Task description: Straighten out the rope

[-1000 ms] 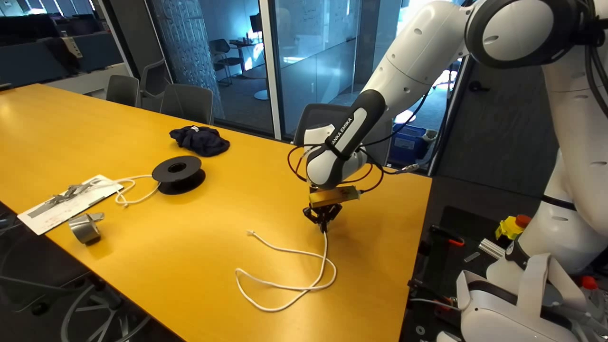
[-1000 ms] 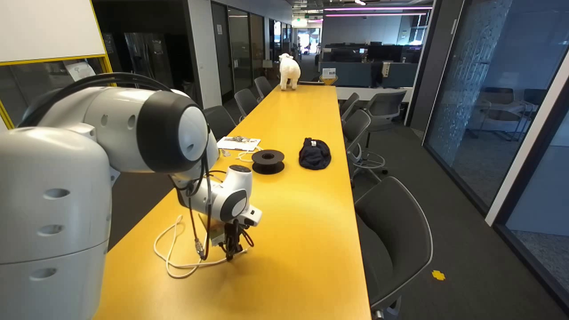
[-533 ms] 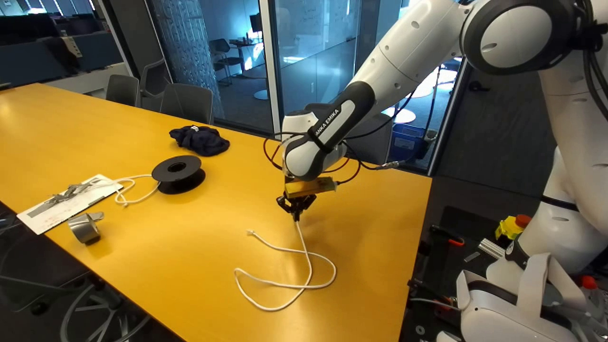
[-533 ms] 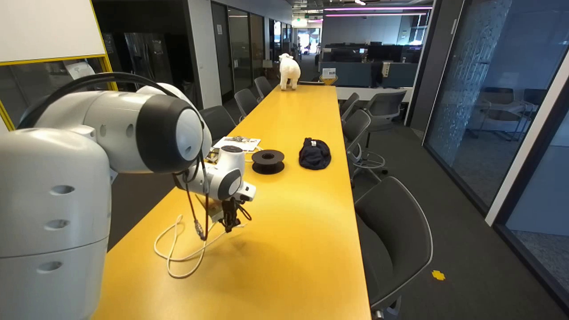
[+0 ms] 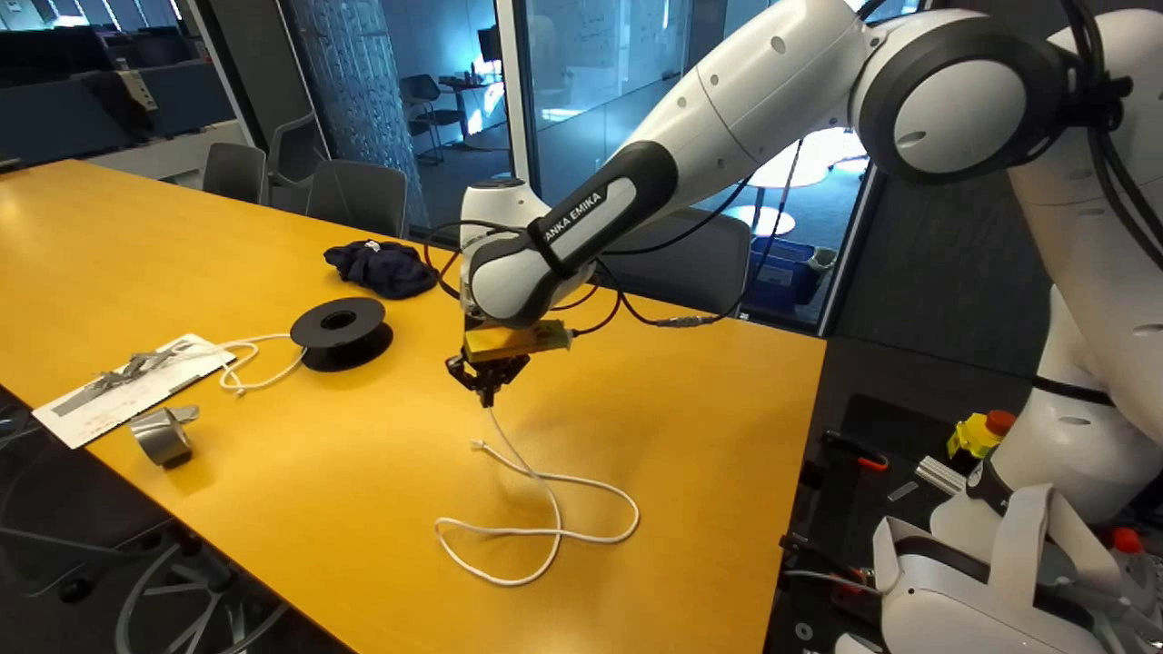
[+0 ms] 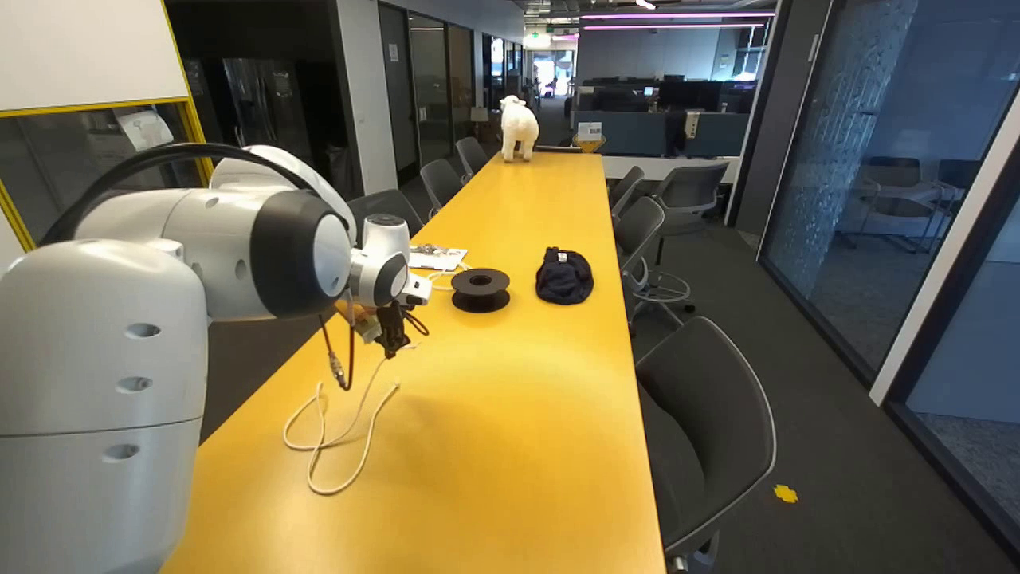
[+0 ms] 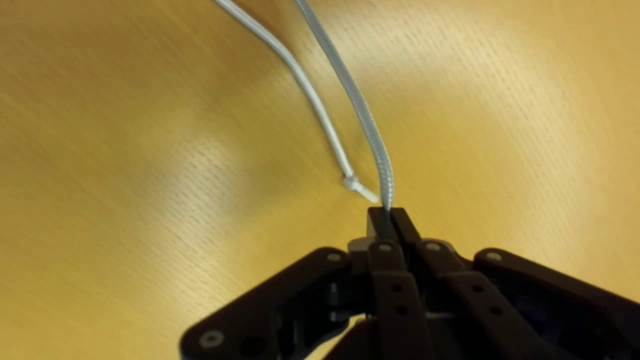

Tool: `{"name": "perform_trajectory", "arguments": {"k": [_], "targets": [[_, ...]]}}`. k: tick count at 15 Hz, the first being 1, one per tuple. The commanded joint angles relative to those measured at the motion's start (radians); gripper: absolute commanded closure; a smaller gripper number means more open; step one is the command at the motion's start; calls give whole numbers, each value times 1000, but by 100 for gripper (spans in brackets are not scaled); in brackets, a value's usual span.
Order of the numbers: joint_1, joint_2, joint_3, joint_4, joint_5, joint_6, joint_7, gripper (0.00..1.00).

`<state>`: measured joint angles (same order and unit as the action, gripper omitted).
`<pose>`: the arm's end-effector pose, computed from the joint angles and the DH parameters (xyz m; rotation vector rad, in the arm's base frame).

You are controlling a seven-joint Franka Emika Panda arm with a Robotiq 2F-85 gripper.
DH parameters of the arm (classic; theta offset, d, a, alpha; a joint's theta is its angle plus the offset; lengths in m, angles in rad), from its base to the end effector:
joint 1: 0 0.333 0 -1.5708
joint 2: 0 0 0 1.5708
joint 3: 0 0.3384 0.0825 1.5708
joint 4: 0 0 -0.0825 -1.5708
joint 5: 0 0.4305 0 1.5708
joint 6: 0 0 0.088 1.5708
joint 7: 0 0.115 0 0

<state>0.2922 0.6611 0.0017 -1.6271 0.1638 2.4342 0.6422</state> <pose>0.7227 0.2199 0.2277 -2.8898 0.6852 -0.1153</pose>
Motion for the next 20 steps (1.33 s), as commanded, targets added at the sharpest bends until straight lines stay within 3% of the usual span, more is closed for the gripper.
{"name": "perform_trajectory", "arguments": {"k": [1,7,16,20], "targets": [[27,126,-3,245,-28,-68,68,98],[55,217,-30,527,-78,-127,164,98],[-42,216,-18,816,-52,-149,213,98],[-94,255,-17,868,-37,-140,190,98]]}}
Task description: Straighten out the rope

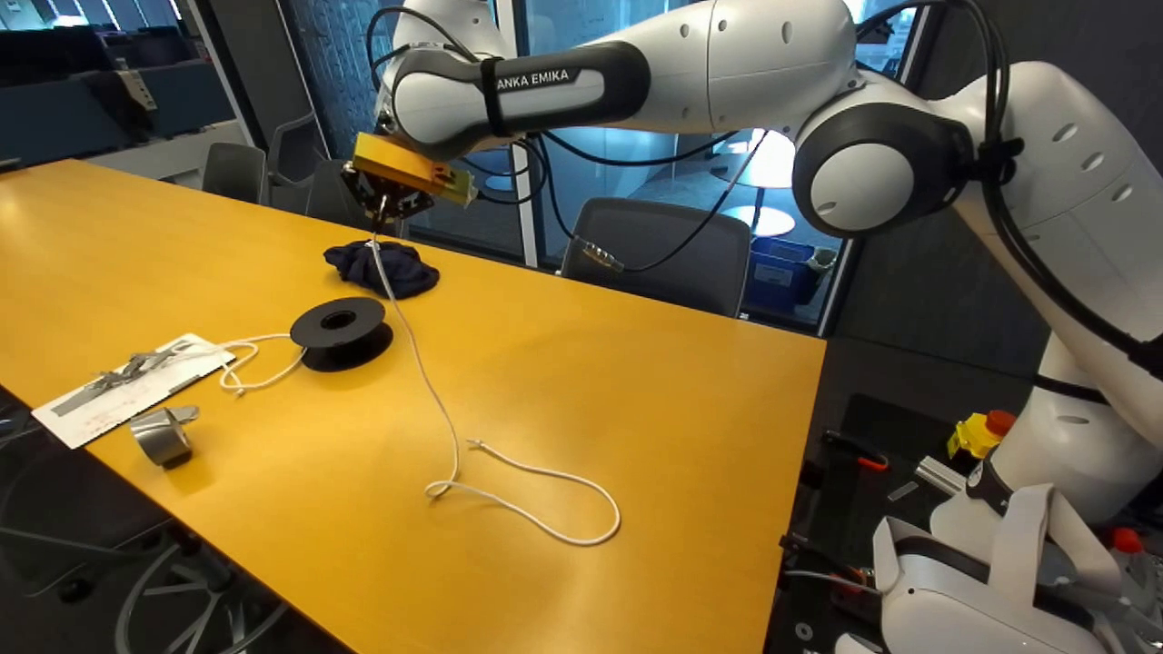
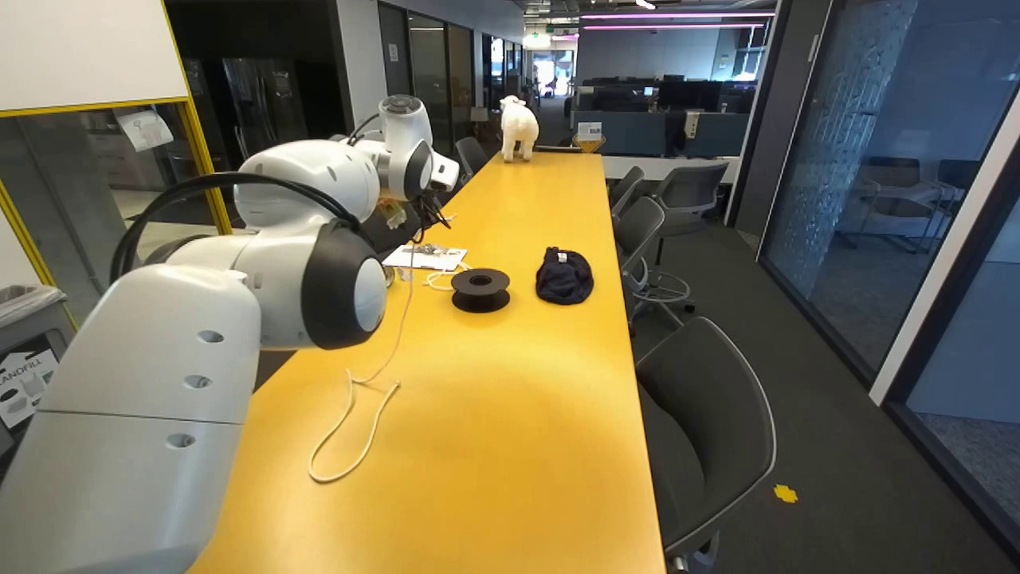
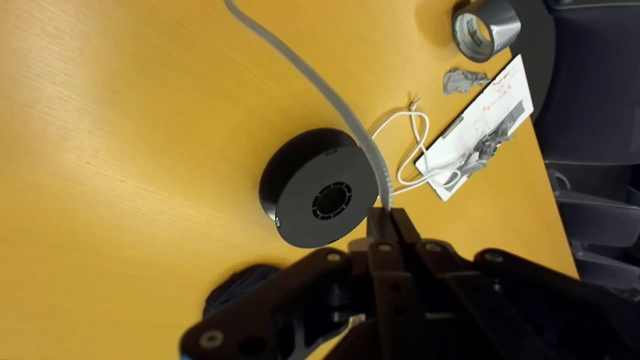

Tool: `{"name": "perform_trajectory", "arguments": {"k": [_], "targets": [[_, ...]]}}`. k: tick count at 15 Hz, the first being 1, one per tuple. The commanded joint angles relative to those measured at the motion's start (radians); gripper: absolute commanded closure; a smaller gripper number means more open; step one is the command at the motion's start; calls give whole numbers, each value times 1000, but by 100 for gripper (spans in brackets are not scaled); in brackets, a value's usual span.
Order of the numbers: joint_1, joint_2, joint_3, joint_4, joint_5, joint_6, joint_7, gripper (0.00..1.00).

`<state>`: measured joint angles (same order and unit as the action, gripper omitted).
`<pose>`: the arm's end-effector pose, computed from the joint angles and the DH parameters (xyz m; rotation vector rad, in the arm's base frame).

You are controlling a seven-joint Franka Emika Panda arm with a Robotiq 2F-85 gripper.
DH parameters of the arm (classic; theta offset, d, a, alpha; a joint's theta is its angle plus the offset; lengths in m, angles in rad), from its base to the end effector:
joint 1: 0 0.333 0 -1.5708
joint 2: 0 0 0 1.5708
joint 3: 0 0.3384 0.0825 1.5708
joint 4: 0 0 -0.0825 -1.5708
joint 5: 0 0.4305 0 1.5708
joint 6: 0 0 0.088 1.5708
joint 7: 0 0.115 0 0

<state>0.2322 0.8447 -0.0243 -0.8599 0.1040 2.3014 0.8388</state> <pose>0.8612 0.1945 0.4749 -2.5503 0.8775 -0.6623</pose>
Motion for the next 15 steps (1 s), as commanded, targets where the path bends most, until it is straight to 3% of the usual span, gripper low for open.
{"name": "perform_trajectory", "arguments": {"k": [1,8,15], "targets": [[-51,94,14,115,31,-8,-13,98],[-83,260,9,264,19,-84,31,98],[-45,271,7,349,15,-112,63,98]]}}
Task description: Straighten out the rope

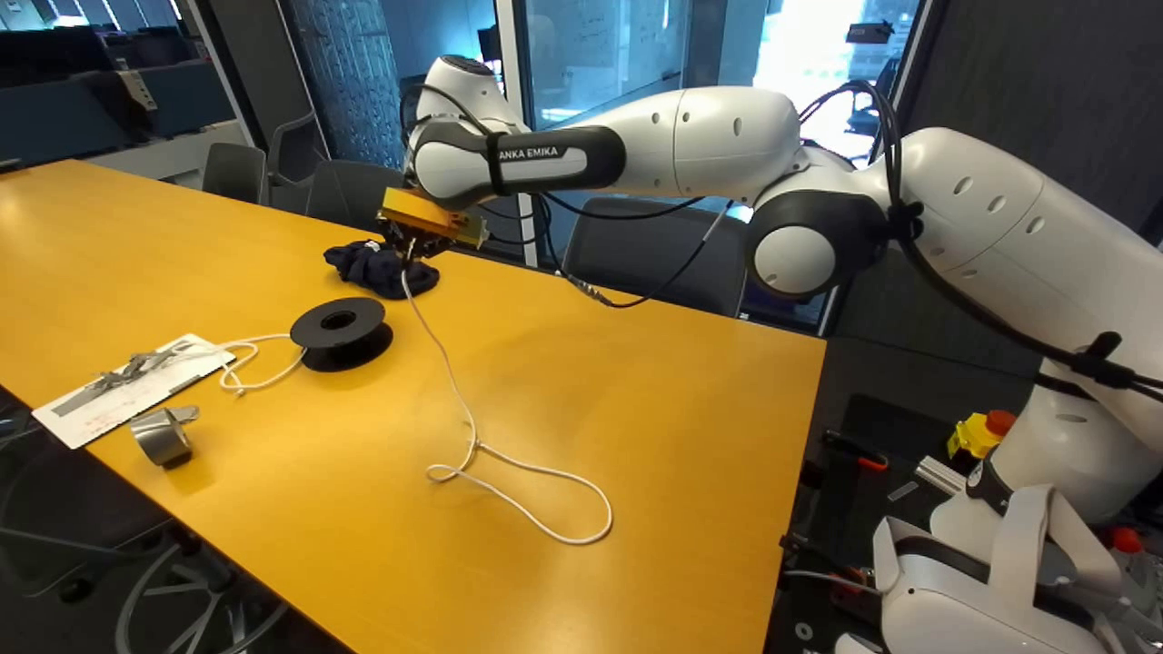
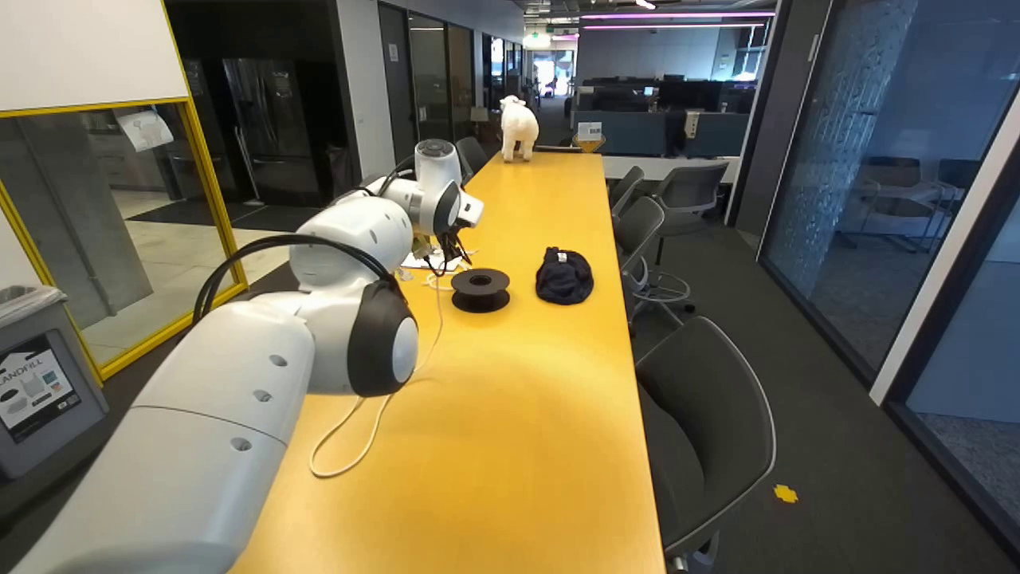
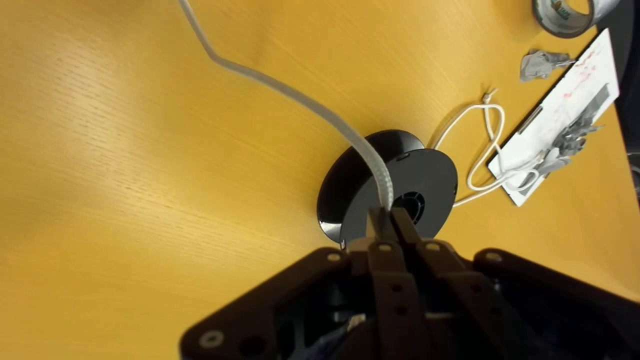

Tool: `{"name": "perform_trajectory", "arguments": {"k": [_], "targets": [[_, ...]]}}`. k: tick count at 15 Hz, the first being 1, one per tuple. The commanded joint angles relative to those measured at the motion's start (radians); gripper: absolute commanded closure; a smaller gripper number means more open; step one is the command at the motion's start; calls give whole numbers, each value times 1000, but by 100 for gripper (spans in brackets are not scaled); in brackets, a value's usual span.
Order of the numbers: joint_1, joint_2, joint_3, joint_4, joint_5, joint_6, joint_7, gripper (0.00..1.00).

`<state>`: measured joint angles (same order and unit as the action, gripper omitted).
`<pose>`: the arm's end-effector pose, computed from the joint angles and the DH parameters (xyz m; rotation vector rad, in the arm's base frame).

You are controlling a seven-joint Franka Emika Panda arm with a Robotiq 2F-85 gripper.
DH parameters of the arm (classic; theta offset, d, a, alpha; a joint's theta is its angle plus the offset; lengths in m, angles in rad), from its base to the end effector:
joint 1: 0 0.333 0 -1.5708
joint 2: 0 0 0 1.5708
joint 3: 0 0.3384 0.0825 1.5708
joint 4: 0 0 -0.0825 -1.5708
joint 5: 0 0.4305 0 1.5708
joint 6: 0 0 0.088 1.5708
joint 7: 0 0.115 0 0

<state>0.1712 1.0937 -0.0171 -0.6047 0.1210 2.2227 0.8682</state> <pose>0.8968 0.1533 0.3869 -2.5513 1.0019 -0.5718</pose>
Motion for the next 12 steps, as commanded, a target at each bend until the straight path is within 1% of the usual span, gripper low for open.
{"name": "perform_trajectory", "arguments": {"k": [1,7,12], "targets": [[23,16,2,100,-1,-33,37,98],[68,18,1,116,-4,-9,33,98],[66,56,10,118,7,-11,19,98]]}}
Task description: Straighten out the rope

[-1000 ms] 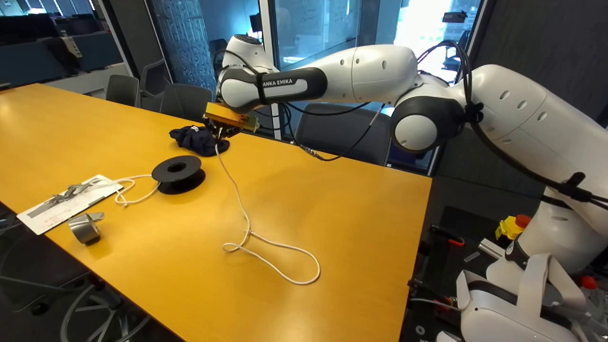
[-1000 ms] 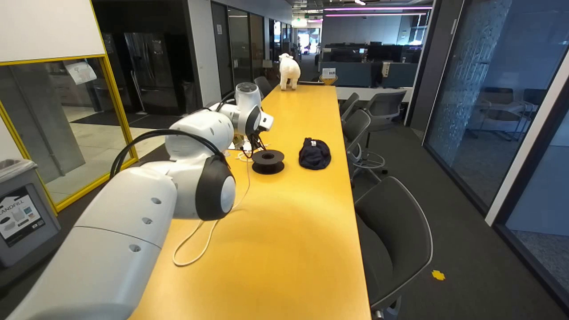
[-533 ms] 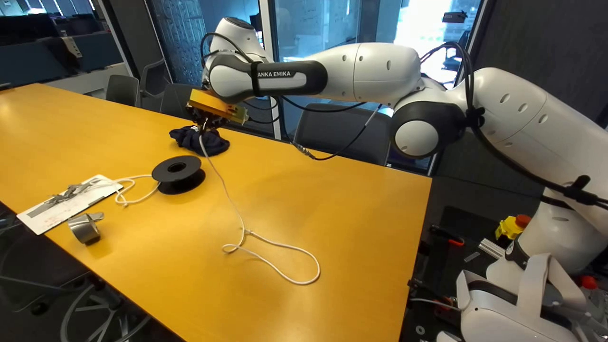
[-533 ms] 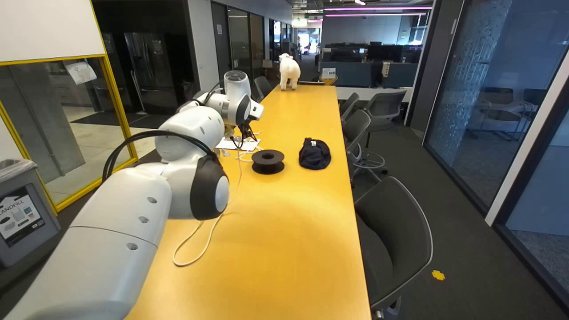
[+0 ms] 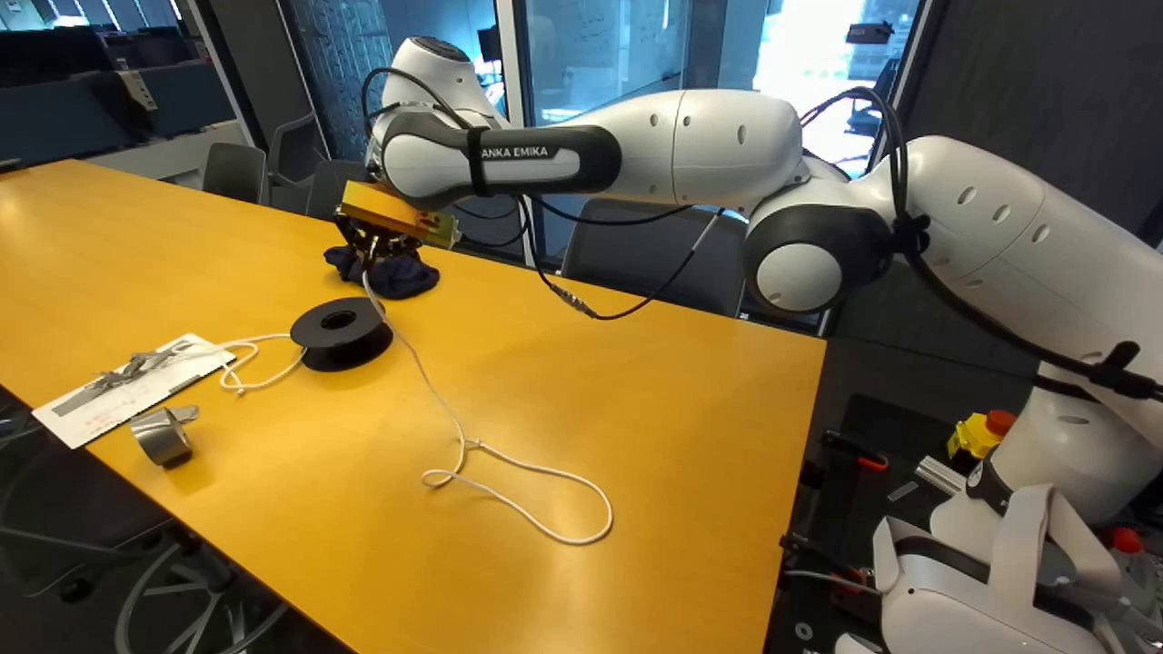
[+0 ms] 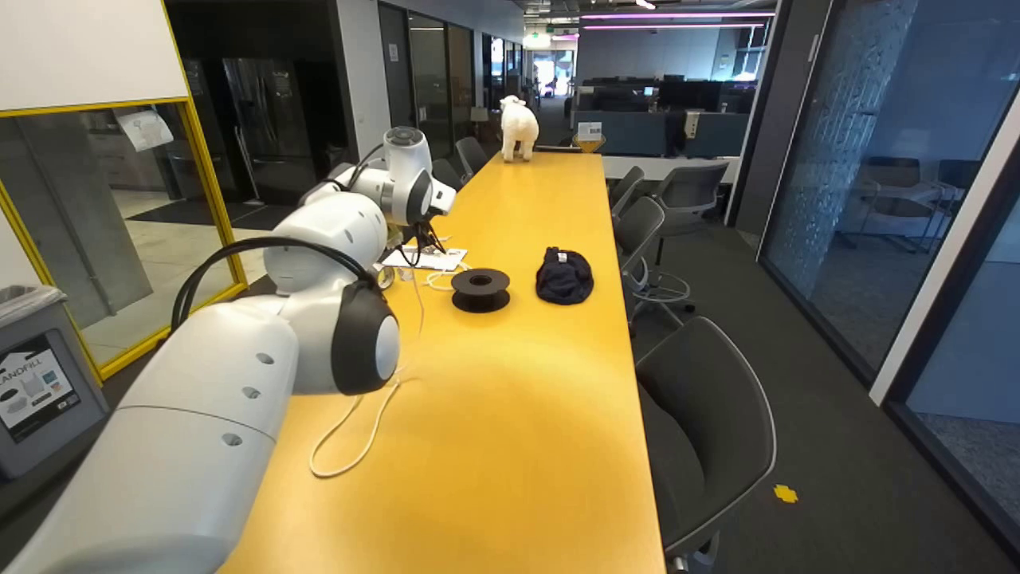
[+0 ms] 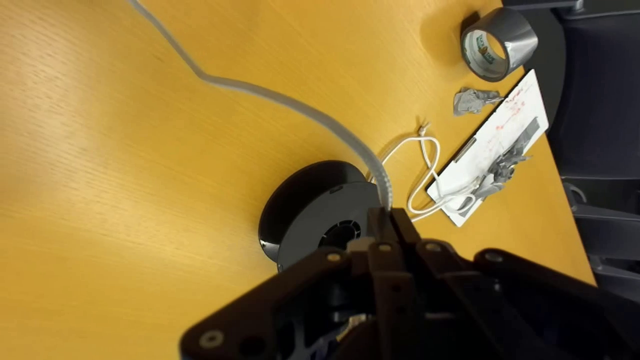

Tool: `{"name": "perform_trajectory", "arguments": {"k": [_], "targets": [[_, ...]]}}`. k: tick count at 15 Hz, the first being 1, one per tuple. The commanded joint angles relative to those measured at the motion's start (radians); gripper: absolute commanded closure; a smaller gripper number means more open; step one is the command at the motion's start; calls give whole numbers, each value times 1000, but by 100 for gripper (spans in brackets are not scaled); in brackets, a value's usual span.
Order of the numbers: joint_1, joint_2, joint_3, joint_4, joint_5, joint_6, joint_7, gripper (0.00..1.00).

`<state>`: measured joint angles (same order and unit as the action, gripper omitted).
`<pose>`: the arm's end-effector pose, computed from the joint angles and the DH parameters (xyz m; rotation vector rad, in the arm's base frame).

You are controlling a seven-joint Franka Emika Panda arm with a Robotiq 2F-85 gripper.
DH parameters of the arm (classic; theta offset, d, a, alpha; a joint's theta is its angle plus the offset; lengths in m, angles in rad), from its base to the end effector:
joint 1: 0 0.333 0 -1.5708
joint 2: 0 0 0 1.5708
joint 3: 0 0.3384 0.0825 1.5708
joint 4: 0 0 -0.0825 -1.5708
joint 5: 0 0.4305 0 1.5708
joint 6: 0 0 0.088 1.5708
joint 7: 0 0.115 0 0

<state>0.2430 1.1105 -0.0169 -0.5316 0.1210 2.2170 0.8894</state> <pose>0.8850 0.2184 0.4126 -2.5277 0.9138 -0.5984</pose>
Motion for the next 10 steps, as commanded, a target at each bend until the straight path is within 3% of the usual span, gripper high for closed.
{"name": "perform_trajectory", "arguments": {"k": [1,2,4,5,7,10], "targets": [[-7,48,12,46,9,-4,-5,98],[-12,93,22,113,-5,-35,1,98],[-18,111,29,124,-1,-43,-5,98],[-22,117,35,130,3,-57,-7,71],[-28,131,42,145,2,-75,-18,64],[-30,142,43,163,-9,-120,-57,41]]}}
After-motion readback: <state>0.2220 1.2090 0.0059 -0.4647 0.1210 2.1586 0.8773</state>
